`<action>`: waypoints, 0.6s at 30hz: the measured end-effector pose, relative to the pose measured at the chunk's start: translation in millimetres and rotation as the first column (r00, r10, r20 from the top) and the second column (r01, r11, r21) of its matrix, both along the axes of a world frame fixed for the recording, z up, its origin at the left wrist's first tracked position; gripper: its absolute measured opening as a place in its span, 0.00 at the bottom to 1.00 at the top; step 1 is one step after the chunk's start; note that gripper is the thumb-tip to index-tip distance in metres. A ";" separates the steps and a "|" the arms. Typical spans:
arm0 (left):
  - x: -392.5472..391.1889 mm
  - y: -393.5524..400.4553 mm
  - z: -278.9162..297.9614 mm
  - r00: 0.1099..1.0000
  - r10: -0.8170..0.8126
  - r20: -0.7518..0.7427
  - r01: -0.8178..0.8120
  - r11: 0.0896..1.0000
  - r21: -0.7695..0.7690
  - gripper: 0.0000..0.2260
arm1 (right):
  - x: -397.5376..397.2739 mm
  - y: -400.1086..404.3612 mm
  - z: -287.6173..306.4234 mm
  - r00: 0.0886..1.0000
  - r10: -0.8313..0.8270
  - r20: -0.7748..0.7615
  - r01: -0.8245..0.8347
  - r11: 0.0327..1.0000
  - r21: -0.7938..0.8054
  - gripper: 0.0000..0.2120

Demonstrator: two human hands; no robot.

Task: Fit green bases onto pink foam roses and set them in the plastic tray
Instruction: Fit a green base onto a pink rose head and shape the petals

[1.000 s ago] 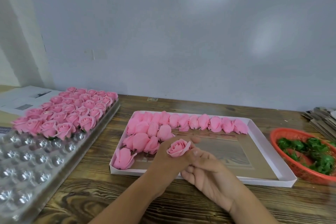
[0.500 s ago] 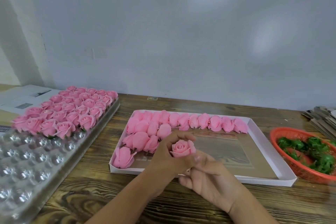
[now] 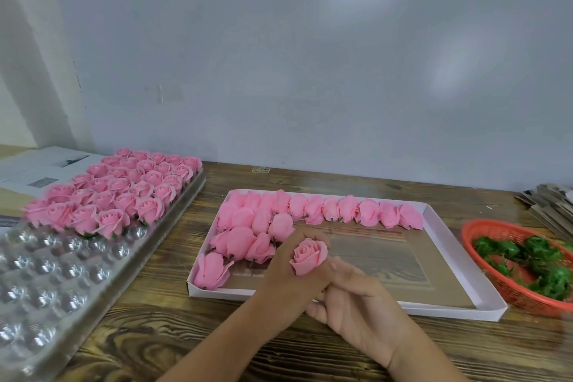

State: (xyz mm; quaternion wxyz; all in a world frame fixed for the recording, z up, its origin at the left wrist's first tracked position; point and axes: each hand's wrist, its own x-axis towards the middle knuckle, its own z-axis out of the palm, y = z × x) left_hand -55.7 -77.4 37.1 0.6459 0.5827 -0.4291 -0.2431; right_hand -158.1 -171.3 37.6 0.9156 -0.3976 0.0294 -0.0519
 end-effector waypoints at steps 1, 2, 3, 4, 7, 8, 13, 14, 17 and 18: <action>-0.7 0.6 1.4 1.000 0.001 0.002 -0.001 1.000 -0.021 0.09 | 0.1 0.7 1.3 1.000 0.001 0.002 -0.001 1.000 0.002 0.30; -1.5 1.3 2.9 1.000 0.008 -0.003 -0.008 0.999 -0.038 0.10 | 0.1 1.7 2.2 1.000 0.006 0.004 -0.006 1.000 -0.002 0.27; -1.9 1.9 4.1 1.000 0.020 -0.013 -0.020 0.999 -0.049 0.12 | 0.0 2.3 2.3 1.000 0.012 0.001 -0.012 1.000 -0.002 0.24; -2.5 2.2 5.1 0.999 0.034 -0.020 -0.035 0.998 -0.054 0.13 | -0.3 2.5 1.8 1.000 0.015 -0.007 -0.015 1.000 0.012 0.22; -4.4 3.7 7.2 0.999 0.042 -0.031 -0.044 0.997 -0.068 0.14 | -0.4 2.3 0.1 0.998 0.014 -0.057 -0.011 0.998 0.058 0.24; -4.7 3.7 7.4 0.999 0.038 -0.038 -0.040 0.996 -0.076 0.13 | -0.4 2.4 0.4 0.997 0.020 -0.073 -0.016 0.999 0.051 0.24; -3.4 2.7 8.0 0.985 -0.017 -0.170 -0.007 0.990 -0.138 0.12 | 0.6 2.5 0.5 0.986 0.029 -0.165 -0.023 0.999 0.041 0.19; -3.4 2.5 8.5 0.981 -0.002 -0.192 -0.025 0.990 -0.139 0.11 | 0.9 2.6 0.1 0.985 0.023 -0.171 -0.015 0.999 0.049 0.20; -2.3 0.2 8.5 0.981 0.082 -0.174 -0.103 0.988 -0.119 0.03 | 2.8 4.0 -1.8 0.988 -0.030 -0.152 0.030 1.000 -0.002 0.19; -1.9 0.0 9.2 0.986 0.112 -0.122 -0.126 0.986 -0.111 0.02 | 3.5 4.8 -2.6 0.987 -0.066 -0.148 0.059 0.997 -0.047 0.18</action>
